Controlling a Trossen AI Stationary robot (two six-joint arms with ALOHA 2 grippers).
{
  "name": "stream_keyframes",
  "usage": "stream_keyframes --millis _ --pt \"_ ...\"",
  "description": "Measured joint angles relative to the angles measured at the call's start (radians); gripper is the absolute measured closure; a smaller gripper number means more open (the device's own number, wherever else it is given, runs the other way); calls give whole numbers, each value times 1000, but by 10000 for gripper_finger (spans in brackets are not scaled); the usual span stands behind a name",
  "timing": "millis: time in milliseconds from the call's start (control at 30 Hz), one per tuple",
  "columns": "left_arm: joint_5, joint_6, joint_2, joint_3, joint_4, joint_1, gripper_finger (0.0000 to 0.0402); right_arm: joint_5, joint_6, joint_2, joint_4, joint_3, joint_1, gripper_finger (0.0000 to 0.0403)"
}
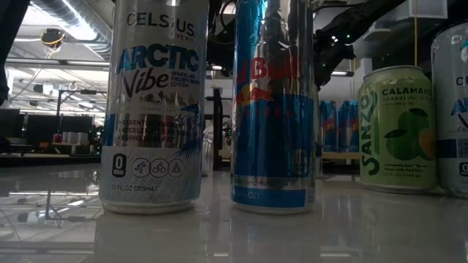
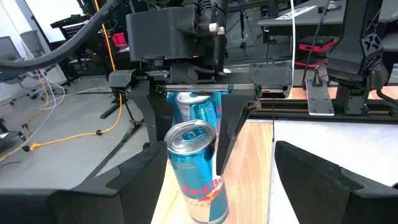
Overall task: Place canned beverage on shelf
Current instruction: Put the blue soda can on the shelf aligned with the other blue soda cans
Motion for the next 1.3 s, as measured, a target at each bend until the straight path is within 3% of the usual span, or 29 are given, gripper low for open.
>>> stream_keyframes --millis 300,667,967,1300 --pt "0 -2 0 0 1 0 113 7 5 0 -32 44 0 101" --pt "-8 -32 0 0 21 1 123 7 10 -52 -374 280 28 100" --pt "30 -24 1 79 16 51 208 42 183 -183 -390 156 175 100" --pt "127 -22 72 204 -94 119 316 288 405 -255 -252 -68 287 100"
